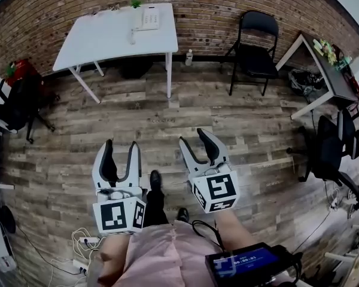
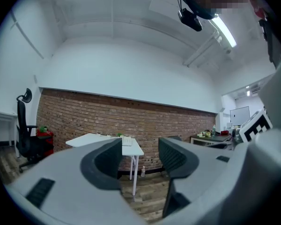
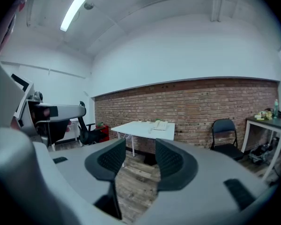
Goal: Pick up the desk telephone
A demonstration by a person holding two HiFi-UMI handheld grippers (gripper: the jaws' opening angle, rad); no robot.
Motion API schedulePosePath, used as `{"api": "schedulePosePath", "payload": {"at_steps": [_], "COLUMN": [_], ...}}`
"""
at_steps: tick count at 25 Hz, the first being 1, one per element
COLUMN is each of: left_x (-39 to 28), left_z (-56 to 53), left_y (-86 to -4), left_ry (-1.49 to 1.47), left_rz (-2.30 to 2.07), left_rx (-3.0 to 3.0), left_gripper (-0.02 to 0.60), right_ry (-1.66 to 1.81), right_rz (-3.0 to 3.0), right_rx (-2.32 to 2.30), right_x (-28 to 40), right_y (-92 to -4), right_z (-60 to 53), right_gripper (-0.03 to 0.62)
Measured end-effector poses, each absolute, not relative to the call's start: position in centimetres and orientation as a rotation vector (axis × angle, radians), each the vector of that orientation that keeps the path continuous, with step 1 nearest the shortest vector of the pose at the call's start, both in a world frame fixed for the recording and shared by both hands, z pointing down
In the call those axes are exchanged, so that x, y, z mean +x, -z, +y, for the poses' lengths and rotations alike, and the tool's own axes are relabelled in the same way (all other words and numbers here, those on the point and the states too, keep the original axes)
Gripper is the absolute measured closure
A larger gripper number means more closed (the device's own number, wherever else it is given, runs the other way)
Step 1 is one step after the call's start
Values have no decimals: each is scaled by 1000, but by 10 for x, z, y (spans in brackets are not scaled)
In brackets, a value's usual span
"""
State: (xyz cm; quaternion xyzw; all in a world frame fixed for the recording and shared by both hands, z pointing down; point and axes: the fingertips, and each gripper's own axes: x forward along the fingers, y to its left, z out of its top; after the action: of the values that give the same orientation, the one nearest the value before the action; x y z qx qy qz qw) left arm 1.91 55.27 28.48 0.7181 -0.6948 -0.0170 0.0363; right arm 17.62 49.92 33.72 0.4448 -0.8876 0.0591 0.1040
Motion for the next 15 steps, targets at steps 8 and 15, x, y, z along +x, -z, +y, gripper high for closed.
{"api": "schedulePosePath", "payload": {"at_steps": [8,15], "left_x": [-53,-94], "left_z": [451,388], "left_y": [-283,-271], "left_ry": [67,88], "left_rz": [-2135,-2127], "left_rx": [2232,2271], "left_gripper": [344,344], "right_ry": [-137,-95], "right_rz": [-2593,-2581], "right_rx": [1309,1366], "right_x": [106,73], "right_y": [-339,-324], "right_z": [401,340], "right_gripper": [398,401]}}
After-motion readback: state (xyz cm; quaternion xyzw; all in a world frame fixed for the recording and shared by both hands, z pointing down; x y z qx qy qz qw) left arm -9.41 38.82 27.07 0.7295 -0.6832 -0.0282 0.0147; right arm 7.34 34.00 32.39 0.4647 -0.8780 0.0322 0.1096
